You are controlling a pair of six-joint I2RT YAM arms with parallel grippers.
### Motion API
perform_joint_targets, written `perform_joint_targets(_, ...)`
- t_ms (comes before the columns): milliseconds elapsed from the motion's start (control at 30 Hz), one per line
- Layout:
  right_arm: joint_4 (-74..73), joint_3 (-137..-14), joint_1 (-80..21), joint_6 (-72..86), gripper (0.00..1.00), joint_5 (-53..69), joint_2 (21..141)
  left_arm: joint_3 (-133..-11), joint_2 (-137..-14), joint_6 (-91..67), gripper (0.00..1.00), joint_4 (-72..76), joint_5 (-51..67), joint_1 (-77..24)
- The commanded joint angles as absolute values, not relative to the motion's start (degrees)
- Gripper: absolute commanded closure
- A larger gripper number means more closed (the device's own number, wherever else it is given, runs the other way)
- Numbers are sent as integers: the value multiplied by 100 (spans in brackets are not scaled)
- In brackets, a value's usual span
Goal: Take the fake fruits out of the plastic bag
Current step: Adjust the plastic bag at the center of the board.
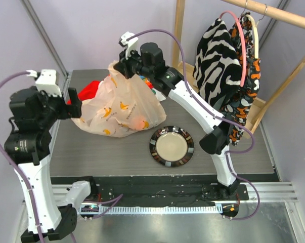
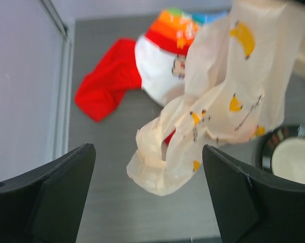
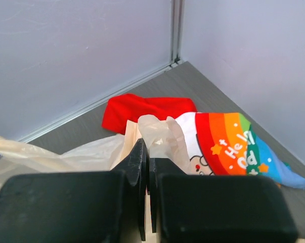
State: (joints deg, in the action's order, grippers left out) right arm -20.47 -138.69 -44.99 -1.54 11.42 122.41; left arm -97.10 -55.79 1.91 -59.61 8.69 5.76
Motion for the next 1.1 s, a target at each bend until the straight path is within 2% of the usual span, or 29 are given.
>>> perform_joint_targets(0,-1608,-13212,-4614,-53,99,1292,11374,-9088,-5677,378,7,-6635,941,606)
perform_joint_targets(100,-1696,-12948,-4614,-132,99,1345,11154,-8913,-5765,203,1,-6680,993,606)
perform_joint_targets(200,-1766,-12824,-4544,-62,99,1476,11065,-8667,-5985,114,2,-6557,923,615)
perform_joint_targets(267,-1802,-12814,-4491,122,99,1512,11057,-8587,-6231,97,10,-6591,1054,606)
perform_joint_targets(400,-1819,-12876,-4333,255,99,1565,11118,-8666,-6337,132,17,-6837,1730,606)
perform_joint_targets(467,-1837,-12911,-4263,246,99,1565,11136,-8762,-6302,290,25,-7126,1985,606)
perform_joint_targets(500,-1837,-12920,-4237,194,99,1556,11144,-8763,-6302,325,31,-7215,1978,606)
perform_joint_targets(533,-1837,-12920,-4193,176,99,1530,11171,-8763,-6310,404,53,-7303,1969,606)
perform_joint_targets(633,-1793,-13051,-4131,167,99,1450,11459,-8841,-6529,501,100,-7418,1759,606)
perform_joint_targets(733,-1749,-13761,-4113,44,99,1485,12186,-9324,-6715,501,100,-7076,1302,615)
perform_joint_targets(800,-1775,-14872,-4113,114,99,1538,12689,-9886,-6758,449,100,-6602,943,606)
perform_joint_targets(900,-1287,-15774,-4183,343,99,1687,13175,-10677,-6663,308,100,-5812,503,606)
perform_joint_targets(967,-698,-15392,-4227,291,99,1635,12748,-11106,-6557,273,100,-5312,309,606)
perform_joint_targets(1000,-120,-14850,-4254,229,99,1600,12588,-11309,-6600,255,100,-5283,186,606)
perform_joint_targets(1067,165,-14704,-4254,-129,99,1556,12393,-11992,-6855,316,100,-5509,44,606)
